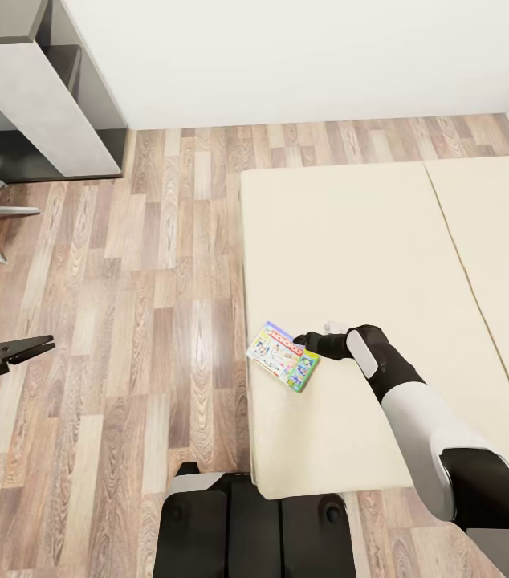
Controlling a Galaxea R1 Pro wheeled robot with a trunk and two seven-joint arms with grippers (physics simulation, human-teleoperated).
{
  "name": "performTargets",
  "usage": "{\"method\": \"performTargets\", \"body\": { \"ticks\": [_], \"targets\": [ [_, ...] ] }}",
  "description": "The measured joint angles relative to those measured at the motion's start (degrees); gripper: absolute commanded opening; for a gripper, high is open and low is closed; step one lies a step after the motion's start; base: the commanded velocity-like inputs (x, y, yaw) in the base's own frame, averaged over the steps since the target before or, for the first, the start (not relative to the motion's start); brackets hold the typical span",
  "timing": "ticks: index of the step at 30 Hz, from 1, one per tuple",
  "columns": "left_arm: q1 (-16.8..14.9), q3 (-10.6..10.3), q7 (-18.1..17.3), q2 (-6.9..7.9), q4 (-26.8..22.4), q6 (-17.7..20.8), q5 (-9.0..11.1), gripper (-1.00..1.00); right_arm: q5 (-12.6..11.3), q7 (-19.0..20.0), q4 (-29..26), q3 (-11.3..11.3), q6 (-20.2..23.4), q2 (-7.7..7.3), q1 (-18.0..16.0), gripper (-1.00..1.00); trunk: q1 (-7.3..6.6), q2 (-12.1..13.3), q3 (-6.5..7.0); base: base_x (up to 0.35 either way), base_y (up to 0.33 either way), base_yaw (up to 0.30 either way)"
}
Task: Put all the toys in the child's room - the three board games (two on the bed and one on the table), the two jigsaw puzzles on the table, and the tennis ball on the table - inside the toy box on the table in the child's room.
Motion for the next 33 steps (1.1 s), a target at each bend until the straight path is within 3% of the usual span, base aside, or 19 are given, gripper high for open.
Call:
{"method": "performTargets", "body": {
  "ticks": [33],
  "targets": [
    [-0.02,-0.01,0.00,0.00,0.01,0.00,0.01,1.00,-0.11,-0.12,0.80,-0.11,-0.17,-0.67,0.00,1.00,0.00,0.00,0.00,0.000,0.005,0.000]
  ]
}}
